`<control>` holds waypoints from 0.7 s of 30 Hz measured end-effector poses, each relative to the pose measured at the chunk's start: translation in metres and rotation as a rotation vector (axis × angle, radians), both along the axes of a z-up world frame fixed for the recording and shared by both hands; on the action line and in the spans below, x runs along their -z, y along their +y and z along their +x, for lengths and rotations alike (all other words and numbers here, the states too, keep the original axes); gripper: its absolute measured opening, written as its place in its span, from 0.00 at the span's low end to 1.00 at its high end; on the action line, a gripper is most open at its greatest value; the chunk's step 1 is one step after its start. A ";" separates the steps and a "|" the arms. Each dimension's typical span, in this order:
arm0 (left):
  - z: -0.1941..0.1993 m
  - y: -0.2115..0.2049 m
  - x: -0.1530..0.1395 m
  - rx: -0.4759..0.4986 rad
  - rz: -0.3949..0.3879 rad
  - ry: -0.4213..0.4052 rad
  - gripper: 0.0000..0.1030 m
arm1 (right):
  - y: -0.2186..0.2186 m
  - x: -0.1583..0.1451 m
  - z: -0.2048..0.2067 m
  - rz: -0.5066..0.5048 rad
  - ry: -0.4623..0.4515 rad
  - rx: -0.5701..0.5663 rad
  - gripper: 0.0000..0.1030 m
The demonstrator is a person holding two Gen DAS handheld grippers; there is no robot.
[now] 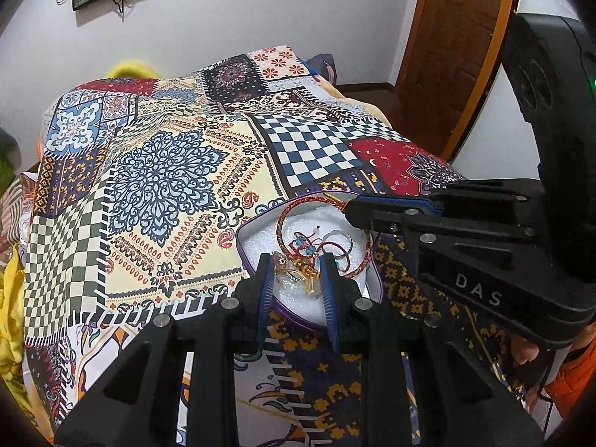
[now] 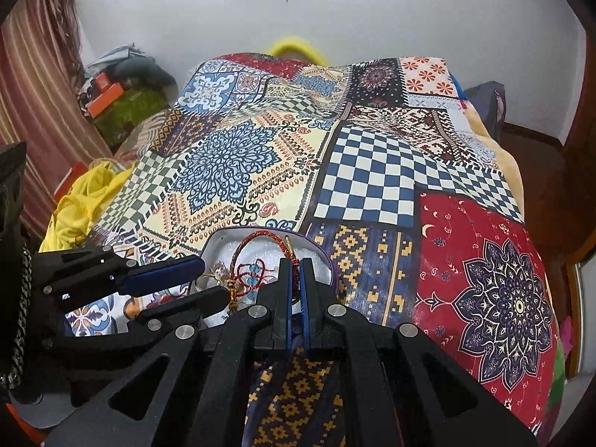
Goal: Organize jewelry
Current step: 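Carry the gold hoops with the left tool while the right tool drops the orange bracelet into the tin, then open both tools over the purple tin and withdraw them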
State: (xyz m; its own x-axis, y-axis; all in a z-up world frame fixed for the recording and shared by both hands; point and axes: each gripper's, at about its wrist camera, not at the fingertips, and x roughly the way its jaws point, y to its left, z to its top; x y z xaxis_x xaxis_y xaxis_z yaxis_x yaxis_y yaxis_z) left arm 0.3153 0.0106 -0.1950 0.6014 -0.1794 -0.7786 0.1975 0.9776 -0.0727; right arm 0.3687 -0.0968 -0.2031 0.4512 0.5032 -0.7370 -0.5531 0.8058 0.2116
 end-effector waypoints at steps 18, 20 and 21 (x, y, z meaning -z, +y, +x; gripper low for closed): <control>-0.043 0.016 -0.042 -0.059 0.015 -0.079 0.31 | -0.010 -0.043 -0.043 -0.053 -0.175 0.037 0.33; -0.050 0.018 -0.049 -0.064 0.010 -0.095 0.32 | -0.013 -0.051 -0.051 -0.046 -0.197 0.042 0.33; -0.055 0.019 -0.054 -0.066 0.006 -0.104 0.33 | -0.015 -0.055 -0.055 -0.042 -0.207 0.044 0.33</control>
